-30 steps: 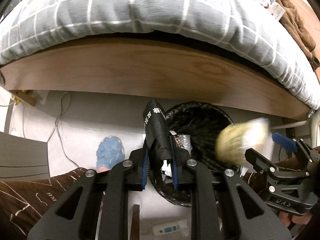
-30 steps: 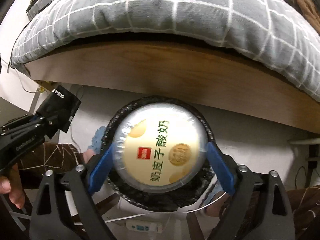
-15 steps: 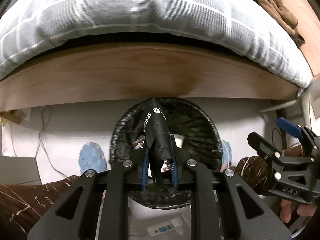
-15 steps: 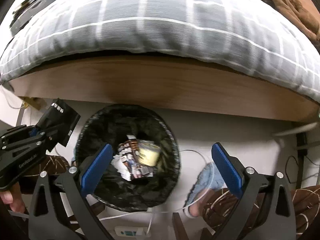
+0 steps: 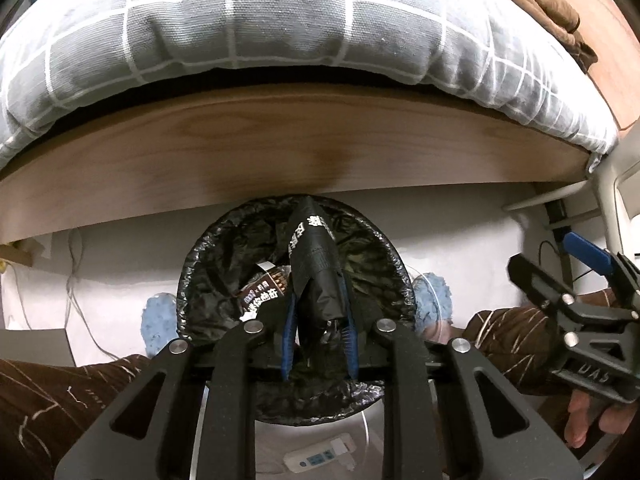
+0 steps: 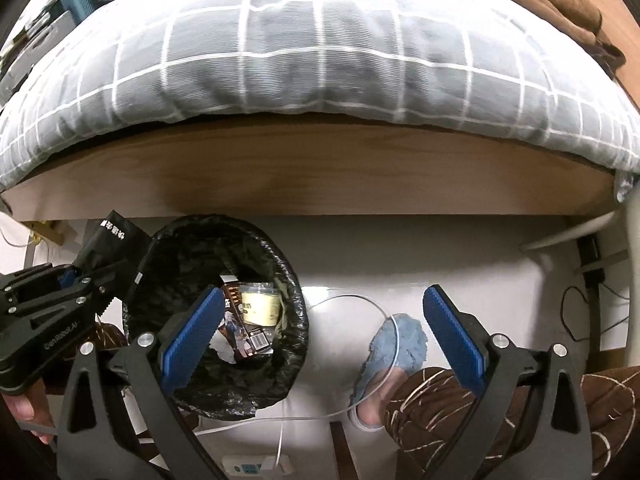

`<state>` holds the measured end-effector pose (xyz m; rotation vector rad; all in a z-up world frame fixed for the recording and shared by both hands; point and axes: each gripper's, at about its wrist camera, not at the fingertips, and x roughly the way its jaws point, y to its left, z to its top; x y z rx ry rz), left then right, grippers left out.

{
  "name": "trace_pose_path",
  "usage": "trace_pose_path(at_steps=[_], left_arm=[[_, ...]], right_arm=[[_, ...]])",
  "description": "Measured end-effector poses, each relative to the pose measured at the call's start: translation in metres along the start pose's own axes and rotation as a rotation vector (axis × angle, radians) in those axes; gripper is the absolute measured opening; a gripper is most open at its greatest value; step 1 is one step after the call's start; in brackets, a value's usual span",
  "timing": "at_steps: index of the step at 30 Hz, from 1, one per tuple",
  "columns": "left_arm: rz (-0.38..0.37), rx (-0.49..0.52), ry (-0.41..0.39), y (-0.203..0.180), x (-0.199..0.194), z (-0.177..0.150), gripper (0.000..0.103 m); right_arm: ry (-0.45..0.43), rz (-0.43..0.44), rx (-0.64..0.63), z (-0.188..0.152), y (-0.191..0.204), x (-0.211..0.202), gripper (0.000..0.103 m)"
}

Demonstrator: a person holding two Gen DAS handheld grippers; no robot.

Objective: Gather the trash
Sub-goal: 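Lower the black wrapper into the bin and open the left tool, then raise both open tools from the bin toward the red bag and white box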

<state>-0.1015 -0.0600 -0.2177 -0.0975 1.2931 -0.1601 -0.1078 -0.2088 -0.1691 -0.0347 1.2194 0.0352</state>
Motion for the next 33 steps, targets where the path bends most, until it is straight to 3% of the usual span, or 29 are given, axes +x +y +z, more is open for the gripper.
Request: trace_pose_path(at_steps=[1,3,11,17,21,33], left_arm=[[0.004,0.0,-0.007,0.0,0.0,-0.001,0.023],[0.018,0.006,-0.014,0.0,-0.001,-0.002,0.036],[0.071,-0.002,-0.07,0.008,-0.018,-0.001,0.07],[0.11,-0.022,-0.134,0.014,-0.039,0.0,0.09],[0.13,-0.027,-0.184,0.015,-0.059,0.001,0.097],[0.141,-0.059,-0.318,0.013,-0.109,0.021,0.097]], right_arm=[[-0.001,0.002,0.003,0.0,-0.002,0.0,0.095],[-0.005,0.004,0.006,0.0,-0.002,-0.001,0.095],[-0.036,0.012,0.0,0.005,0.003,-0.01,0.095],[-0.084,0.015,-0.005,0.009,0.005,-0.028,0.095],[-0.13,0.017,-0.004,0.014,0.005,-0.042,0.095],[-0.3,0.038,-0.013,0.039,0.004,-0.098,0.095]])
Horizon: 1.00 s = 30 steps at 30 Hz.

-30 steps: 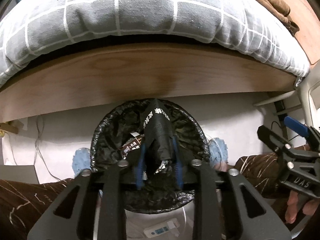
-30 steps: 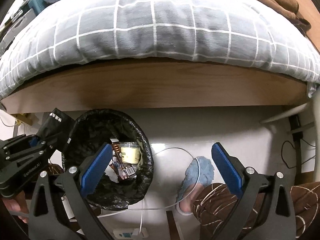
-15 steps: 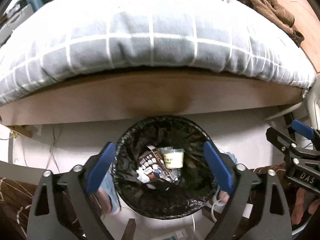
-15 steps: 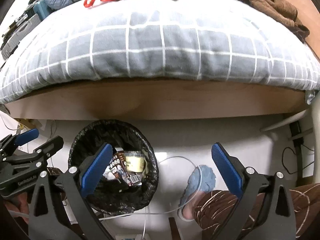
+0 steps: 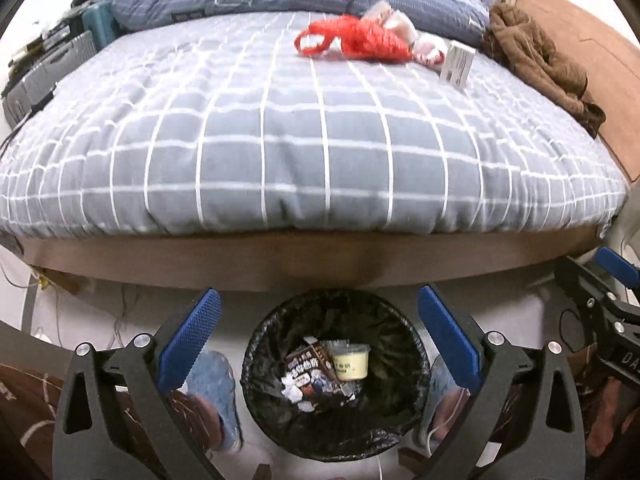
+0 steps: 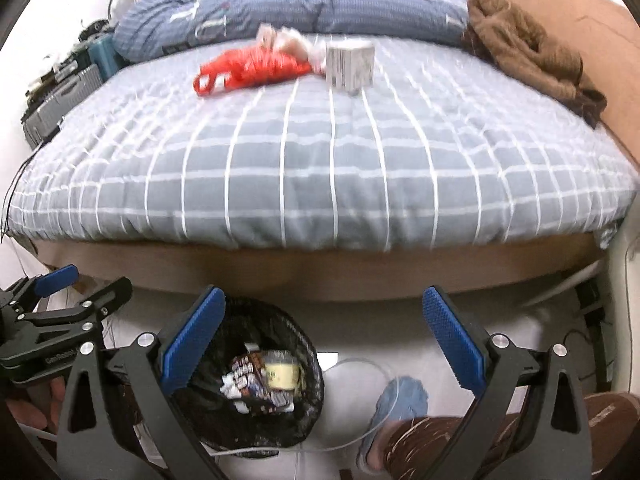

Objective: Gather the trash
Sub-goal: 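Raise both open tools from the bin toward the red bag and white box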

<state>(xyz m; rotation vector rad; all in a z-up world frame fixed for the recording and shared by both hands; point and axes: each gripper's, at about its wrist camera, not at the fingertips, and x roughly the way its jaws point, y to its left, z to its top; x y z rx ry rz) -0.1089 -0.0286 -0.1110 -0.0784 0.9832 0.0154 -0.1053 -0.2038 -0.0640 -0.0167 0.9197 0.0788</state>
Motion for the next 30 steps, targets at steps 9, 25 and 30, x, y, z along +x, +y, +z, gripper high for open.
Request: trace_pose_path(at_steps=[9,25,30], left_arm=[[-0.019,-0.021,-0.066,-0.003,-0.007,0.034,0.097],[-0.029,0.001,-0.156,-0.019,0.021,0.132,0.097],[-0.029,0.02,-0.163,-0.024,0.038,0.157,0.097]], right_arm=[[-0.103,-0.008,0.009,0.038,-0.011,-0.012,0.095],[-0.142,0.0,0.008,0.106,-0.026,0.031,0.095],[-0.138,-0.001,0.004,0.13,-0.027,0.057,0.095]])
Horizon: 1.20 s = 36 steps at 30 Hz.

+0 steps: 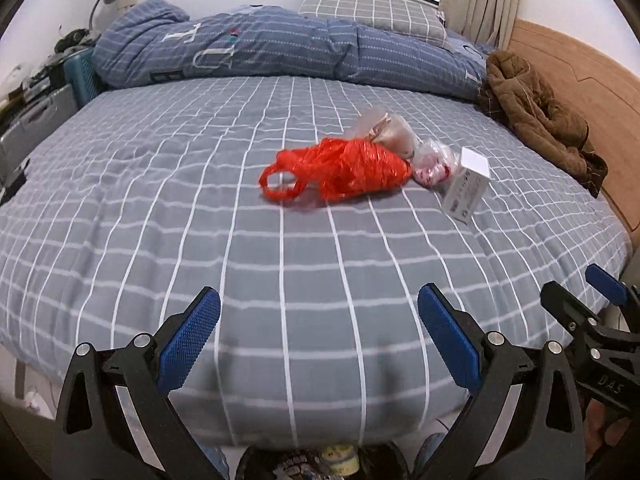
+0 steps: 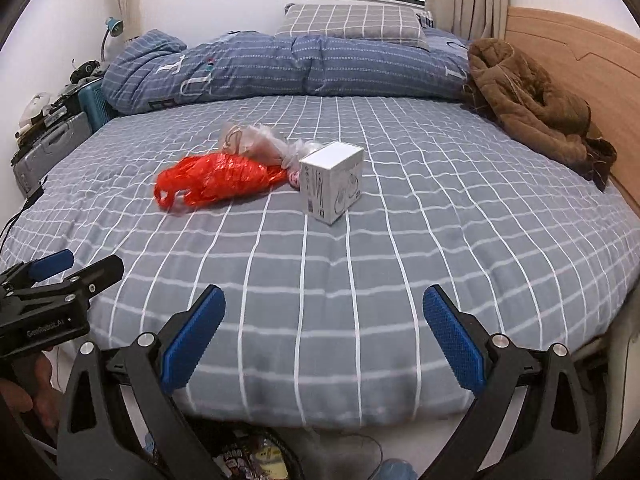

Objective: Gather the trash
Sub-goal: 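Raise both open tools from the bin toward the red bag and white box, then grasp the red plastic bag with the left tool while the right tool grasps the white box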

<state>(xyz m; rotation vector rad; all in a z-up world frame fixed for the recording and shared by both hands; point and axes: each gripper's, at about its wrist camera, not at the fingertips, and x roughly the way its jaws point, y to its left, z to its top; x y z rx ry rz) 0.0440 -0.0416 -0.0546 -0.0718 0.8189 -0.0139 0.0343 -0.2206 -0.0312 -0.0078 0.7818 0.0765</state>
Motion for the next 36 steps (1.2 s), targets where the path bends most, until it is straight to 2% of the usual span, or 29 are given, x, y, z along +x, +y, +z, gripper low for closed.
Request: trace_pose_path(at_steps=[16,27,36], left_arm=[[0.01,0.02,0.033,-0.004,0.083,0.057,0.097],[0.002,0.035,0.049,-0.009,0.124,0.081,0.097],[-0.011,0.044,0.061,-0.013,0.151,0.095,0.092]], right_arm=[[0.0,-0.037,0.022,0.059,-0.005,0.076,0.095],[0.03,-0.038,0.045,0.08,-0.011,0.118,0.095],[0.076,-0.019,0.072,0.086,-0.016,0.143,0.084]])
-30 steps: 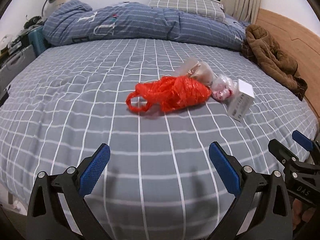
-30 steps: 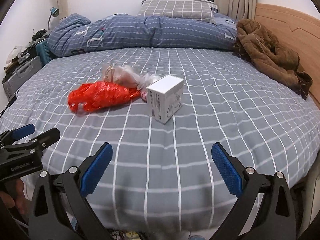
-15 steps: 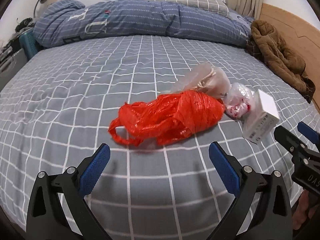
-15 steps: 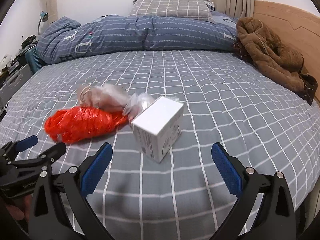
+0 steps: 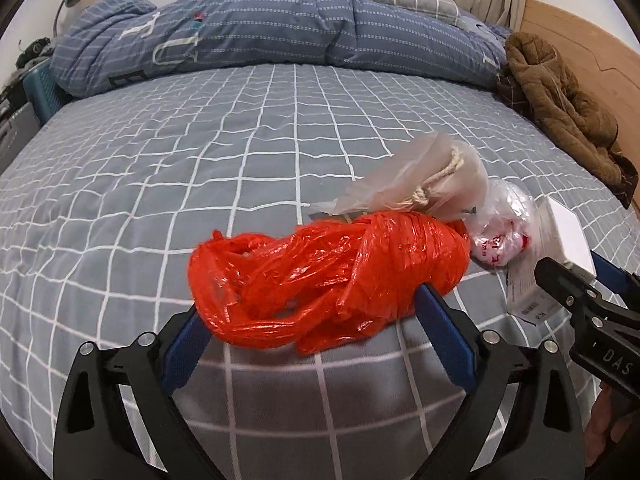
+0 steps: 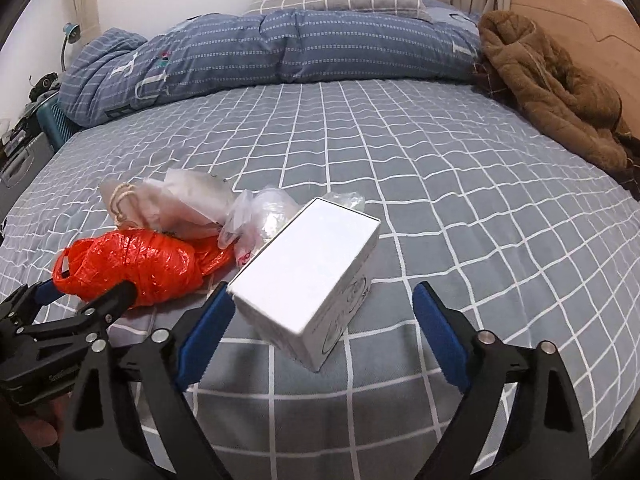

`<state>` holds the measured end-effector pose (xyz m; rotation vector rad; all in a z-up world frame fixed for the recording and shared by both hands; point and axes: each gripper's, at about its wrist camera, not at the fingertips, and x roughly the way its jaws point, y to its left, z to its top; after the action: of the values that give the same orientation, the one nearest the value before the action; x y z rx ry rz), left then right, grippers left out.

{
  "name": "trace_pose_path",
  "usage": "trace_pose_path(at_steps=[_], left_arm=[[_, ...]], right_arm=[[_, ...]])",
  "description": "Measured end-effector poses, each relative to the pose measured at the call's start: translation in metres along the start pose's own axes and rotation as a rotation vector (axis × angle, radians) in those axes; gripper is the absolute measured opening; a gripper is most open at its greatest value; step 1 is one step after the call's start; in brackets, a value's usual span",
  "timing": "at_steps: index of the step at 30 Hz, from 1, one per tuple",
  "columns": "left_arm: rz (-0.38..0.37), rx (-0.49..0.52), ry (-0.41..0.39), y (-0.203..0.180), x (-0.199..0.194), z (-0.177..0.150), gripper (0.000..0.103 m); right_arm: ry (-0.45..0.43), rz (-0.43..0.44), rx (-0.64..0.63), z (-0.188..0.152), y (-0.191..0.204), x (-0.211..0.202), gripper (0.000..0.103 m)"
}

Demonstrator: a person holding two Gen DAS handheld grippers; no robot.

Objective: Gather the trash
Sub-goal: 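Grasp the red plastic bag with the left tool while the right tool grasps the white box, then lift the red bag and white box off the bed and carry them to the bin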

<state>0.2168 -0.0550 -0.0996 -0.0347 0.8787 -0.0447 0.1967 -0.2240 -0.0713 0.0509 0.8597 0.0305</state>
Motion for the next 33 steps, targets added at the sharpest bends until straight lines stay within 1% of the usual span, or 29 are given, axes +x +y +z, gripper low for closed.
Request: trace_pose_path(at_steps=[2,4,6,7,8,9,12,14,16,20,26,33], left_arm=[[-0.01,0.0,-0.001,-0.002,0.003,0.003,0.088],[-0.025,0.004,0.001,-0.004,0.005,0.005,0.081],[-0.041,0.009,0.004,-0.007,0.006,0.007,0.069],[-0.052,0.012,0.007,-0.008,0.008,0.007,0.066],[-0.059,0.013,0.01,-0.009,0.009,0.008,0.059],[-0.068,0.012,0.014,-0.009,0.01,0.008,0.049],[-0.091,0.012,0.026,-0.01,0.012,0.008,0.036],[-0.092,0.014,0.027,-0.011,0.012,0.008,0.033],[-0.095,0.01,0.027,-0.01,0.011,0.008,0.031],[-0.101,0.005,0.028,-0.009,0.007,0.007,0.029],[-0.102,-0.022,0.021,-0.006,-0.001,0.008,0.029],[-0.117,-0.039,0.018,-0.006,-0.014,0.006,0.024]], right_arm=[[0.005,0.007,0.001,0.001,-0.001,0.003,0.08],[0.009,0.02,0.004,0.002,-0.003,0.006,0.077],[0.013,0.03,0.002,0.002,-0.003,0.008,0.073],[0.017,0.036,0.002,0.002,-0.003,0.009,0.069],[0.022,0.042,0.001,0.002,-0.003,0.01,0.063],[0.026,0.046,-0.002,0.002,-0.002,0.011,0.06],[0.025,0.047,-0.002,0.001,-0.001,0.01,0.053],[0.018,0.043,-0.005,0.002,-0.002,0.008,0.048],[0.014,0.041,-0.005,0.002,-0.003,0.006,0.046],[0.006,0.041,-0.009,0.003,-0.004,0.002,0.042],[-0.012,0.047,-0.019,0.006,-0.004,-0.005,0.04],[-0.035,0.043,-0.019,0.011,-0.006,-0.017,0.039]])
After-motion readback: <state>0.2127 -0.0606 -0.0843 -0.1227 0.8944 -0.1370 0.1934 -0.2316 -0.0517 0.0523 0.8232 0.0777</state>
